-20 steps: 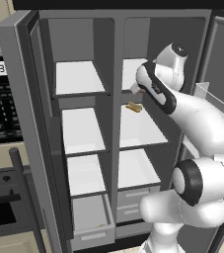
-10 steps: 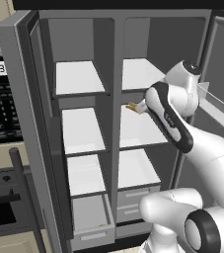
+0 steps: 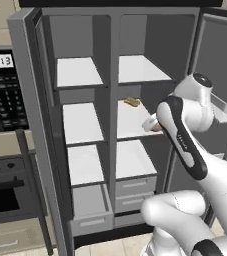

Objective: Take the lemon and tangerine from the fridge shelf and place them in the freezer drawer to begin freezing them.

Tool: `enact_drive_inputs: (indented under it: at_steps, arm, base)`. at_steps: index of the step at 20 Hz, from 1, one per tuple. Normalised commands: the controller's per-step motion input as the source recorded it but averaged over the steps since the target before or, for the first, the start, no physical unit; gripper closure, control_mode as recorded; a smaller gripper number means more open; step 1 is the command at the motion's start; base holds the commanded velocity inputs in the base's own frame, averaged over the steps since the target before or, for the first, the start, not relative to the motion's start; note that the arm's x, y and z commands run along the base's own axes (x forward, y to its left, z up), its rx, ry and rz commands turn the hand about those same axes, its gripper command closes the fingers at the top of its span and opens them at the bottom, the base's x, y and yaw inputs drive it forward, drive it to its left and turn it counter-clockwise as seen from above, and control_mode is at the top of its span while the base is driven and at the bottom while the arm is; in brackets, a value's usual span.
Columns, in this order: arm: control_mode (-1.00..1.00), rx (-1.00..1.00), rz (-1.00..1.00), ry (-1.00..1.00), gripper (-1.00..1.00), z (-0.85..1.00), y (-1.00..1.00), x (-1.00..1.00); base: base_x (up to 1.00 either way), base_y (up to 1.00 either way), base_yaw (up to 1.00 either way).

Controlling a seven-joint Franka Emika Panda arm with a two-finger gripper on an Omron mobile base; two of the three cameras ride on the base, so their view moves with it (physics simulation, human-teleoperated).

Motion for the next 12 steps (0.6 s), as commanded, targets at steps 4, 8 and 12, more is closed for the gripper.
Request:
enact_drive_inputs:
  at_steps: [4,8,12]
  arm:
    - [1.00,0.00,0.00,0.00,1.00,0.00,0.00,0.00]
    - [1.00,0.00,0.00,0.00,1.00,0.00,0.00,0.00]
    - [1.00,0.00,0.00,0.00,1.00,0.00,0.00,0.00]
  base:
    - [-0.76,0.22,0.00]
    - [-0.35,0.42,0.00]
    - [-0.12,0.31,0.00]
